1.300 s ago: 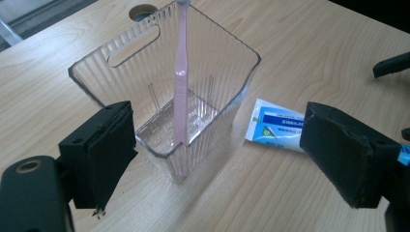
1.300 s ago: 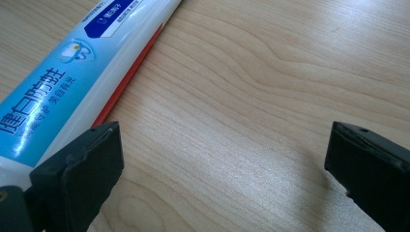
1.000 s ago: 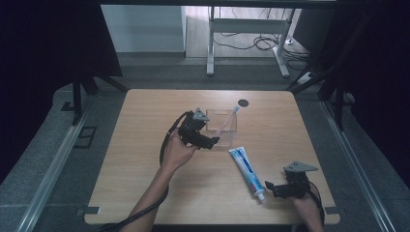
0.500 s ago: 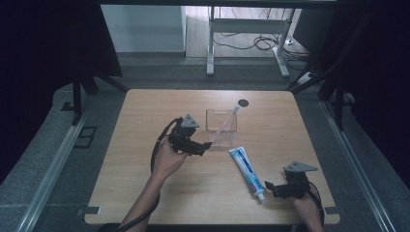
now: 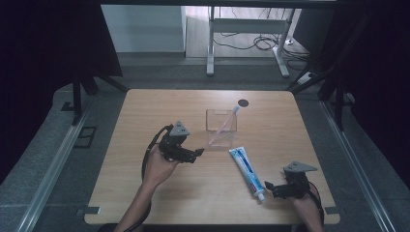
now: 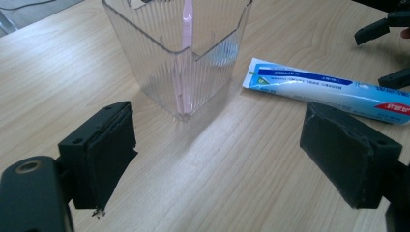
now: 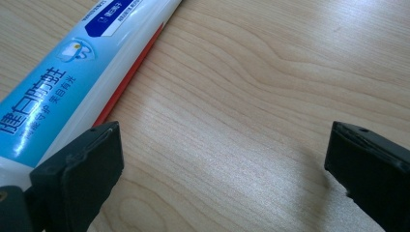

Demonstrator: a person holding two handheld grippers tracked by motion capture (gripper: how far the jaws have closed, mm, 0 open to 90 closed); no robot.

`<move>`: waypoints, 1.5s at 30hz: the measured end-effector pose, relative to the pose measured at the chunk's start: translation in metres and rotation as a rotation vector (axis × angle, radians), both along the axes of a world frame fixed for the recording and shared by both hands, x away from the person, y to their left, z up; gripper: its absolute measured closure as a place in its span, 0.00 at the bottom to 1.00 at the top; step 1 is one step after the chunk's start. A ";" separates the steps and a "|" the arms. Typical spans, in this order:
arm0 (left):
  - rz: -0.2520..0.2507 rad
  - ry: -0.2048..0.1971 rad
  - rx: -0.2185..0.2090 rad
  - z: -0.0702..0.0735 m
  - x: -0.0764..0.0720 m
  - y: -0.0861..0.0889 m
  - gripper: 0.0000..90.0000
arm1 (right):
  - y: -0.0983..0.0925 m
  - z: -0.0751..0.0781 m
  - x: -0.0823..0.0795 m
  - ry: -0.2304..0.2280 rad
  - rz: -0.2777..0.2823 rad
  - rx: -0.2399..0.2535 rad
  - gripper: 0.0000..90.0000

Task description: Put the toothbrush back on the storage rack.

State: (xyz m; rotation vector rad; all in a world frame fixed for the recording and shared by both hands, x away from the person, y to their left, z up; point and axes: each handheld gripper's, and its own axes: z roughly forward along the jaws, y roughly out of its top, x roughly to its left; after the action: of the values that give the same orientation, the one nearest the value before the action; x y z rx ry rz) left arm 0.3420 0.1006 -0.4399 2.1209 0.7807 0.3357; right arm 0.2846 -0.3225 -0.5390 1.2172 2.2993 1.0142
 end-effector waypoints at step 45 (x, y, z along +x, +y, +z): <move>0.101 0.034 0.062 -0.077 -0.057 0.047 0.14 | 0.004 0.001 -0.002 -0.007 0.014 -0.008 0.01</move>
State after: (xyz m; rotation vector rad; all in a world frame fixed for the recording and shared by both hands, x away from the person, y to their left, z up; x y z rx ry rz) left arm 0.2846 0.1475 -0.5172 2.1544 0.9100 0.3834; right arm 0.2828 -0.3185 -0.5382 1.1939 2.3075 1.0117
